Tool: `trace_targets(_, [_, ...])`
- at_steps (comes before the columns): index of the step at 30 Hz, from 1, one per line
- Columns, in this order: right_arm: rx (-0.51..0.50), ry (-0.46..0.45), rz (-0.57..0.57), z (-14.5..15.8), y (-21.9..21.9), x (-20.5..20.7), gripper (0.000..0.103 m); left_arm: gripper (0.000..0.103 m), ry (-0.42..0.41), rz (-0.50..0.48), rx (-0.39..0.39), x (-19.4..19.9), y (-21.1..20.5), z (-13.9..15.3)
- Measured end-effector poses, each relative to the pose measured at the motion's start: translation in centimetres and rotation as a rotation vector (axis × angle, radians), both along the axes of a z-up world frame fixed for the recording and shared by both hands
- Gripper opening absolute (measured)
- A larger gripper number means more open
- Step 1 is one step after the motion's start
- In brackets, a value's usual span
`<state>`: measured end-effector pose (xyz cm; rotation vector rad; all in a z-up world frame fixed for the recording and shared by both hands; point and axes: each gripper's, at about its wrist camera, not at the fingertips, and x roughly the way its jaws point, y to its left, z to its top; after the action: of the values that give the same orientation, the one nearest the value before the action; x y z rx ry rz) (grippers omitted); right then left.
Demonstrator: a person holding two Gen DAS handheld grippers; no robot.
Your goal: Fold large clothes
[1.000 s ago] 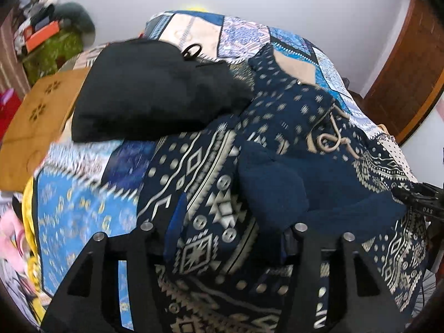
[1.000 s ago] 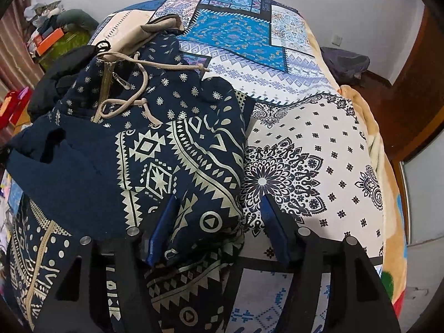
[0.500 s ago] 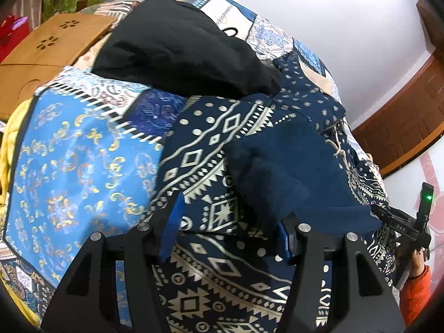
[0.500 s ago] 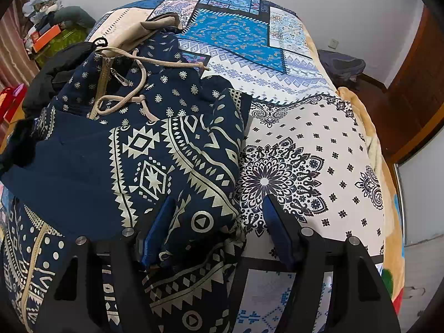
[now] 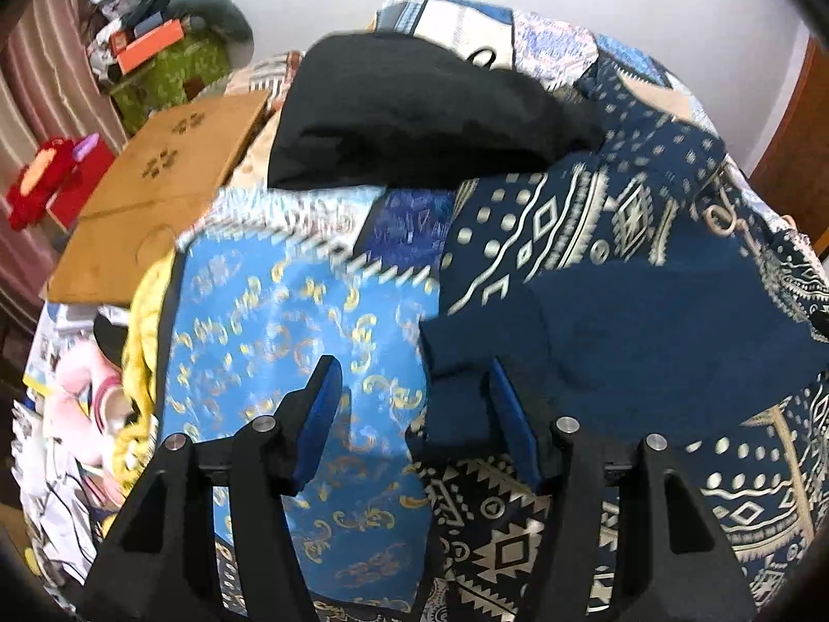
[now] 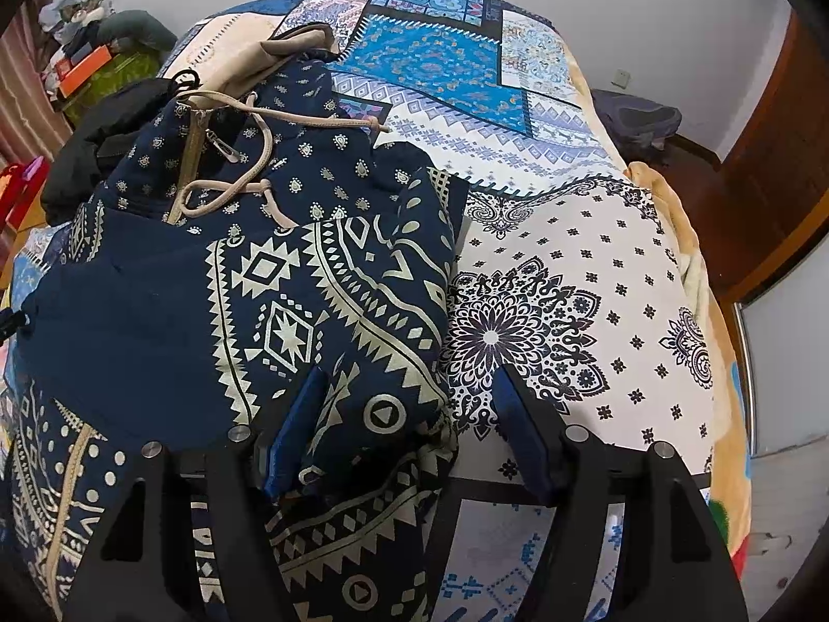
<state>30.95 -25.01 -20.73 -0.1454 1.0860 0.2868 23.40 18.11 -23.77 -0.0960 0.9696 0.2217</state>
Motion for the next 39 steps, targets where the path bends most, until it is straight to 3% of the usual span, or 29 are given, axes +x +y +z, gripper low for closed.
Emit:
trace_targets(3, [-0.001,-0.005,0.014,1.1,0.1,0.3,0.064,0.059,-0.048,-0.027,0.008,0.7,-0.6,2.3])
trace_targets(7, [-0.012,-0.082,0.052,3.9,0.9,0.7,0.064,0.059,-0.111,-0.085,0.007,3.3,-2.0,5.6])
trace_targets(13, [0.06,-0.182,0.097,8.3,2.6,2.5,0.064,0.059,-0.2,-0.182,-0.008,8.5,-5.1,10.3])
trace_targets(19, [0.131,-0.218,0.122,10.0,5.3,6.4,0.064,0.061,-0.237,-0.233,-0.058,14.3,-7.6,12.1])
trace_targets(26, [0.158,-0.134,0.119,7.1,8.9,13.3,0.064,0.061,-0.156,-0.25,-0.12,22.2,-9.6,9.3])
trace_targets(32, [0.168,0.021,0.091,2.1,11.8,18.5,0.064,0.061,-0.019,-0.231,-0.283,28.3,-9.4,4.6])
trace_targets(39, [0.275,0.119,0.023,-1.0,13.2,21.8,0.065,0.06,0.06,-0.175,-0.38,32.9,-8.7,0.3])
